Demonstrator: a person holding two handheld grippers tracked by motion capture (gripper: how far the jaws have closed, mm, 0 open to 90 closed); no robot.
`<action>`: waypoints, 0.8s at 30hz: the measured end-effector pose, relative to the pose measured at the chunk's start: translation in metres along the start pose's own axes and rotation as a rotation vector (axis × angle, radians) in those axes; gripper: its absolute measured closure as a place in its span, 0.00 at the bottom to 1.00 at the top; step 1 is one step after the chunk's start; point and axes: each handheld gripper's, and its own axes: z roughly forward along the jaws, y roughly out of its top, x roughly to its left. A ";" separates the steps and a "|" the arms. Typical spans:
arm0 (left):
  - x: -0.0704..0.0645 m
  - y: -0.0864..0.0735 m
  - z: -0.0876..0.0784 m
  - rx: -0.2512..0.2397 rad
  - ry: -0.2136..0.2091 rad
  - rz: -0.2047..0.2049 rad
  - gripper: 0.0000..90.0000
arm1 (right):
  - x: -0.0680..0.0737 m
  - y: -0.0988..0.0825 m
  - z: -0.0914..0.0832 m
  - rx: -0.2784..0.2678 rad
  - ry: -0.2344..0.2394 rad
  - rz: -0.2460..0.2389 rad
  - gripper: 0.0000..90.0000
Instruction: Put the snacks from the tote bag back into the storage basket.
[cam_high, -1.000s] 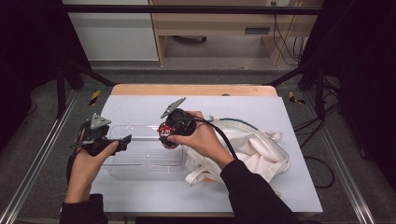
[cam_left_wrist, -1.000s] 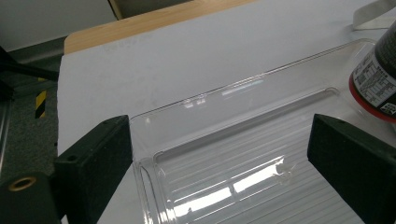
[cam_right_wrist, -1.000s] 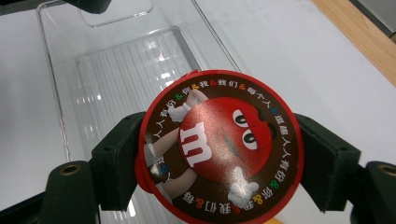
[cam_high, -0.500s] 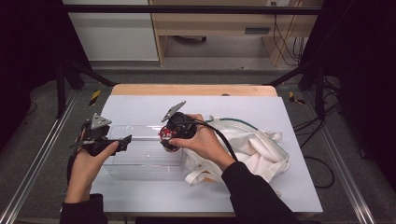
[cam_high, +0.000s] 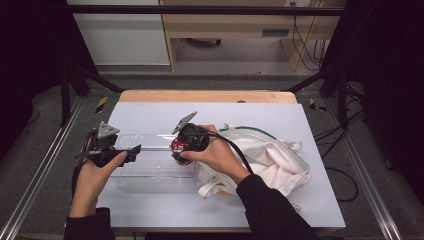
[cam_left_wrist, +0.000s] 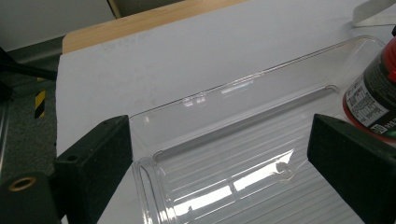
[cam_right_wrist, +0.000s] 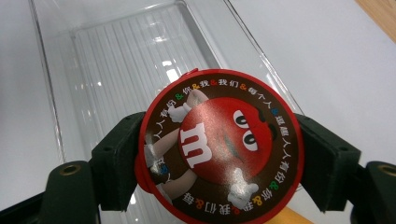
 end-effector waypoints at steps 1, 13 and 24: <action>0.000 0.000 0.000 0.001 0.001 0.004 0.07 | 0.000 0.000 0.000 0.001 -0.001 0.001 0.28; -0.001 0.000 0.002 0.007 -0.004 0.006 0.07 | 0.002 -0.004 0.006 0.019 -0.001 -0.010 0.28; -0.002 0.000 0.002 0.011 -0.005 0.009 0.07 | 0.002 -0.008 0.011 0.032 -0.001 -0.011 0.28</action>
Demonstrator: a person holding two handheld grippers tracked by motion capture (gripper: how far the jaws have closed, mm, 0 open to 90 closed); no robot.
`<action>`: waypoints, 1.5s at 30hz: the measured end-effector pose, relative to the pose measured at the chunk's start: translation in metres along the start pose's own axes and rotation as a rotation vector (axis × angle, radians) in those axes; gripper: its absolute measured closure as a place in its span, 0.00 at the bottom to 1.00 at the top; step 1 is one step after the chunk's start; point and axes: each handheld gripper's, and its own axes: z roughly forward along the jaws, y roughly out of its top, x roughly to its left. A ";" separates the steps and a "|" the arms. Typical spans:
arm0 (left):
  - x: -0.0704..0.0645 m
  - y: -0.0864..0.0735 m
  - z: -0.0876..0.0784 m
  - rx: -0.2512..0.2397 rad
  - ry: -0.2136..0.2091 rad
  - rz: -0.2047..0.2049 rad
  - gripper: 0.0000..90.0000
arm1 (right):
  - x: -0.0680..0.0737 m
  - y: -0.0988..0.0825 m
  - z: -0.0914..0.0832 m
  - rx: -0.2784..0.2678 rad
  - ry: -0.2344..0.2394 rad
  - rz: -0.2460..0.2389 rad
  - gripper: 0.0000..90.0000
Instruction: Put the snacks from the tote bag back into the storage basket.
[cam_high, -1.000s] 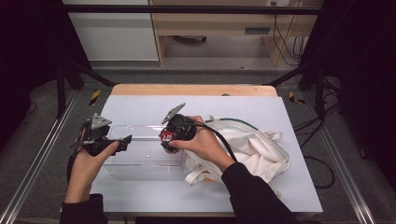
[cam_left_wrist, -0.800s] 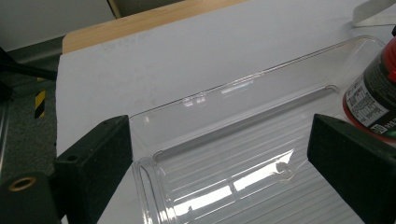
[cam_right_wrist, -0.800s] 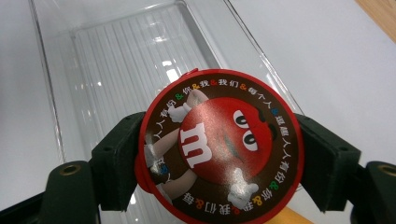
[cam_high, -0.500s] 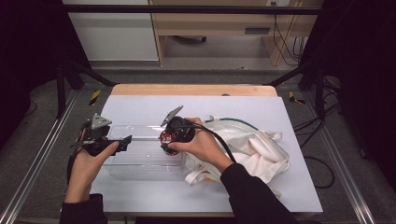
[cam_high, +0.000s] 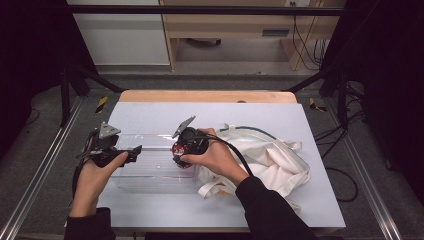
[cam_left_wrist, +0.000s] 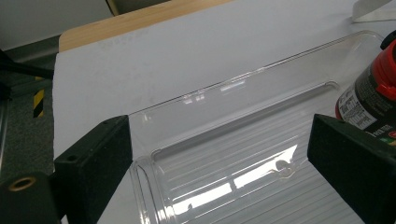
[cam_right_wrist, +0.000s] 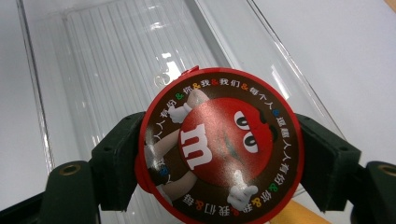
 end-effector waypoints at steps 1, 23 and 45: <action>0.000 0.000 0.000 -0.001 -0.001 0.000 0.07 | 0.000 0.000 0.000 -0.001 -0.001 -0.006 0.28; -0.002 0.000 0.001 0.001 -0.007 0.006 0.07 | 0.004 -0.002 0.010 0.038 -0.002 -0.016 0.28; 0.000 0.000 0.000 -0.001 -0.008 0.005 0.07 | 0.006 -0.010 0.019 0.076 -0.008 -0.032 0.28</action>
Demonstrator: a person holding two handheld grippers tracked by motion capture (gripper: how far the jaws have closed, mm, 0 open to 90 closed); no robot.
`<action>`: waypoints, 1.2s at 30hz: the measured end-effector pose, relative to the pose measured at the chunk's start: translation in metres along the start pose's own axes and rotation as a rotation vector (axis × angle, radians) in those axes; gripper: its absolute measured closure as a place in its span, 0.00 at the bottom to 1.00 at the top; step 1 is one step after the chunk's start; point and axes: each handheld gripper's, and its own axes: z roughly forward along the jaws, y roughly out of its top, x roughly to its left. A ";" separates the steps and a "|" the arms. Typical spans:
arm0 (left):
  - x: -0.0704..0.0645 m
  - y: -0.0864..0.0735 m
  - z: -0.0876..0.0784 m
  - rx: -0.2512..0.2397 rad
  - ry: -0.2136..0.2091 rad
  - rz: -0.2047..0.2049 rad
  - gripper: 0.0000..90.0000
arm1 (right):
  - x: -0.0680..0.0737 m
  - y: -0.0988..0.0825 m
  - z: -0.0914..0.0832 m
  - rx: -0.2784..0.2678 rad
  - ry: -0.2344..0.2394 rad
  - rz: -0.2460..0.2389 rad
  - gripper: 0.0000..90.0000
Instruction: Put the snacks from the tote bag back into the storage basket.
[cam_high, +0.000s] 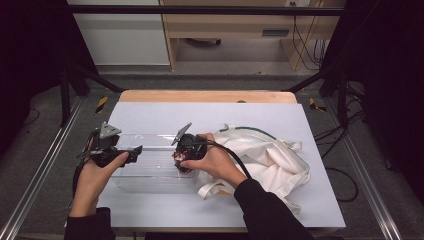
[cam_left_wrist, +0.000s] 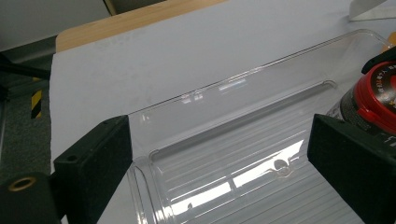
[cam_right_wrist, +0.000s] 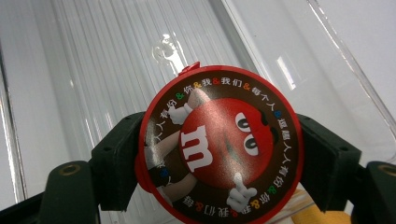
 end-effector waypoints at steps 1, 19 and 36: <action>0.000 0.000 0.000 -0.001 0.000 -0.001 0.07 | 0.000 0.000 0.000 0.006 -0.001 -0.003 0.28; 0.001 -0.001 0.000 0.003 0.002 -0.002 0.07 | 0.002 -0.001 0.002 0.022 0.002 -0.009 0.28; 0.002 -0.001 0.001 0.008 0.006 -0.001 0.07 | 0.002 0.001 -0.004 0.002 0.014 0.013 0.17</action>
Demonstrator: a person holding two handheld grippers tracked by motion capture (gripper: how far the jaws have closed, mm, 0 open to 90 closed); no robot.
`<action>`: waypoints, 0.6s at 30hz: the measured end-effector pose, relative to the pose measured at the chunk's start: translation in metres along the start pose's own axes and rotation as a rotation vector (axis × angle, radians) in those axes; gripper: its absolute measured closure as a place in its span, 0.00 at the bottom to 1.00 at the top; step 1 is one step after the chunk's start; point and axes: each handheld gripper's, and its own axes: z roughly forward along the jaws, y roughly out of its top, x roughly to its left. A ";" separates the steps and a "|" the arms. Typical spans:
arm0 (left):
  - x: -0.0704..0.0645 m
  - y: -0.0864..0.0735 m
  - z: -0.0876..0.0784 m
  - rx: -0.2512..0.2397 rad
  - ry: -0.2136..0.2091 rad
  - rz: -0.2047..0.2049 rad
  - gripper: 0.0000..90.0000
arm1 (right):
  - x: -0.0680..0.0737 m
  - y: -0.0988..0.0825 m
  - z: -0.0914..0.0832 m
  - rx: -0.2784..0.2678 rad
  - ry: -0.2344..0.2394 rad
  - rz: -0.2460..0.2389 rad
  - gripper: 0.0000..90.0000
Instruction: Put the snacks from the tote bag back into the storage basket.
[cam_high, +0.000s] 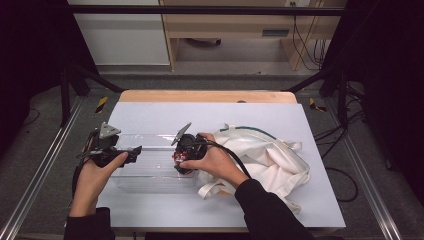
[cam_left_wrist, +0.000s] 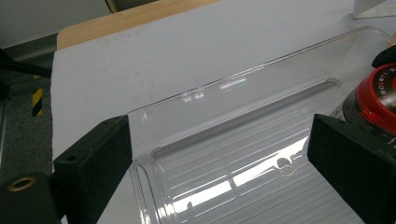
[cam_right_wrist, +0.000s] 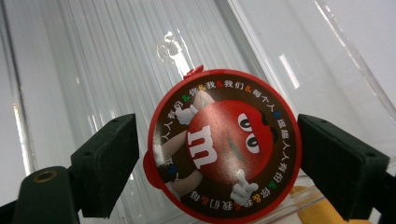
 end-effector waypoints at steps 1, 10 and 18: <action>0.000 0.000 0.000 -0.001 0.000 -0.004 0.07 | 0.001 0.000 -0.001 -0.007 -0.003 -0.001 0.16; 0.002 -0.001 -0.002 -0.004 0.003 -0.011 0.07 | 0.000 0.000 -0.020 -0.069 -0.014 0.000 0.14; 0.003 -0.001 -0.003 -0.003 0.009 -0.008 0.07 | -0.006 -0.009 -0.047 -0.125 -0.027 0.037 0.12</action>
